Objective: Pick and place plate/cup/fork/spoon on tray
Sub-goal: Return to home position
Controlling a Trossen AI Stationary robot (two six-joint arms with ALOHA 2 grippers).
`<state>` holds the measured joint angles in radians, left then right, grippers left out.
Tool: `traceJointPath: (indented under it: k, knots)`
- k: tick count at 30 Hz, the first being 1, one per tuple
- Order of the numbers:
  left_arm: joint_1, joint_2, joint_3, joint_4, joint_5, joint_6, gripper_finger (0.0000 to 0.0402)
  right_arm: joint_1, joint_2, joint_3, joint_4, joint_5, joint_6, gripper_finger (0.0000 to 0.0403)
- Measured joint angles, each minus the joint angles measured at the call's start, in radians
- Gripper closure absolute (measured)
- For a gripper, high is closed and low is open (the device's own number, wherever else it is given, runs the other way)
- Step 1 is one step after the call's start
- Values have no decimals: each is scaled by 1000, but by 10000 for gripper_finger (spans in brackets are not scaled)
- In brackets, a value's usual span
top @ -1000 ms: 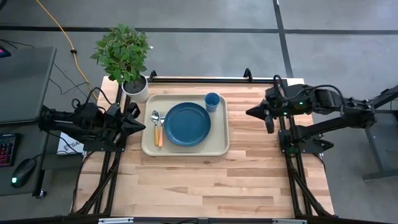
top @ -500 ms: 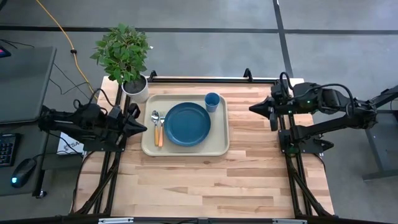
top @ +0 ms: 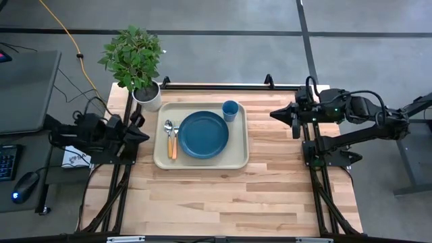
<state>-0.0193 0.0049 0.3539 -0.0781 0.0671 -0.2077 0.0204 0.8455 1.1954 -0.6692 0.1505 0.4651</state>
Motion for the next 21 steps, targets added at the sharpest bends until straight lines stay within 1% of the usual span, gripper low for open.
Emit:
traceJointPath:
  k: [2,5,10,13,15,21]
  knots:
    - [0,-1,-38,21,0,1,401,0,0,0,1,0,14,403]
    - [1,19,-117,171,7,-16,401,0,0,0,5,1,34,403]
    - [11,-1,-278,331,18,-89,401,0,0,0,28,3,35,403]
    - [33,1,-345,357,31,-130,401,0,0,0,45,3,34,403]
    - [49,-1,-341,332,41,-136,401,0,0,0,49,3,34,403]
    - [99,-1,-340,294,114,-122,401,0,0,0,47,5,45,403]
